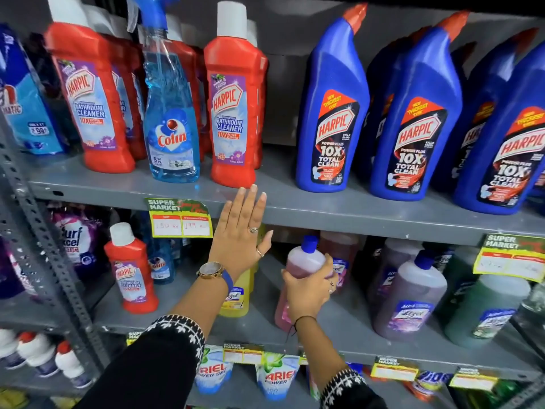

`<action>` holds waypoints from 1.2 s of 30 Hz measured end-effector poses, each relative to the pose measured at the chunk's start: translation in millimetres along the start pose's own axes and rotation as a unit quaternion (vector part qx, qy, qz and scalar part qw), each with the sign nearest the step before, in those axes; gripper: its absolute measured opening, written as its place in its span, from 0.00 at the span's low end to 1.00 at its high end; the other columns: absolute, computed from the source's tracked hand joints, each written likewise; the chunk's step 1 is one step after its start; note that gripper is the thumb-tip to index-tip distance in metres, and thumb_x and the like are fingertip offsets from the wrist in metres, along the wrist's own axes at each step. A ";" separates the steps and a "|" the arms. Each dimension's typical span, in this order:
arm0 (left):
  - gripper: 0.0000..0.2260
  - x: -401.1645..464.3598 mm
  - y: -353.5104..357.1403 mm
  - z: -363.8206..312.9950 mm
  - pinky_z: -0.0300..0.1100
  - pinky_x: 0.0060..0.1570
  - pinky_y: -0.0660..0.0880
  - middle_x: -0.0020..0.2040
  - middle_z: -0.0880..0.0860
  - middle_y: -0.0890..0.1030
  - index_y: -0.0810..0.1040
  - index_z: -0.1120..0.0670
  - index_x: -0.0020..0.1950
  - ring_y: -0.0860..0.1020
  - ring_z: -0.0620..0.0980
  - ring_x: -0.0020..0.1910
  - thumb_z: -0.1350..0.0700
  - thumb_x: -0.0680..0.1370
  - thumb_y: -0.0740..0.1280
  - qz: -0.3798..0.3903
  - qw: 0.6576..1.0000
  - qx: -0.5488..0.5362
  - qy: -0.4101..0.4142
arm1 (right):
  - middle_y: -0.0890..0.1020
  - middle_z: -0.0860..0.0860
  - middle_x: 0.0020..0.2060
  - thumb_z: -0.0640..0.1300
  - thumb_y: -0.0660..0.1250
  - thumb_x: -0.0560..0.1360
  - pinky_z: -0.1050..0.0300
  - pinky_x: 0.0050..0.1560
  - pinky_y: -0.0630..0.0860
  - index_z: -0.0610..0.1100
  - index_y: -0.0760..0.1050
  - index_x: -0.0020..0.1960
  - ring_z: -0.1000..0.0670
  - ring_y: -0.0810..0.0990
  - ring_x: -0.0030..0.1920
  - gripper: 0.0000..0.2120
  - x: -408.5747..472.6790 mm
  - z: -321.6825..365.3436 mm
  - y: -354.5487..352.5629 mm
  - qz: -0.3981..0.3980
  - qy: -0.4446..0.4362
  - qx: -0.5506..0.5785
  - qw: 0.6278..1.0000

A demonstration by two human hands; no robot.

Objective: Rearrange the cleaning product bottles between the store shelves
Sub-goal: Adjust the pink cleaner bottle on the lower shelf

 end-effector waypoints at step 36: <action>0.34 4.3 -18.8 8.3 0.46 0.74 0.47 0.76 0.58 0.55 0.52 0.60 0.77 0.52 0.54 0.76 0.44 0.77 0.56 0.124 0.985 -0.111 -0.051 | 0.67 0.37 0.70 0.61 0.78 0.49 0.23 0.62 0.56 0.48 0.53 0.72 0.35 0.70 0.67 0.59 -53.7 -83.3 -36.3 0.001 -0.058 -0.107 0.993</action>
Point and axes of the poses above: each hand's wrist, its own x-axis towards the middle knuckle, its own y-axis out of the palm, z = x × y, the point moved 9 cm from there along x, towards the middle knuckle
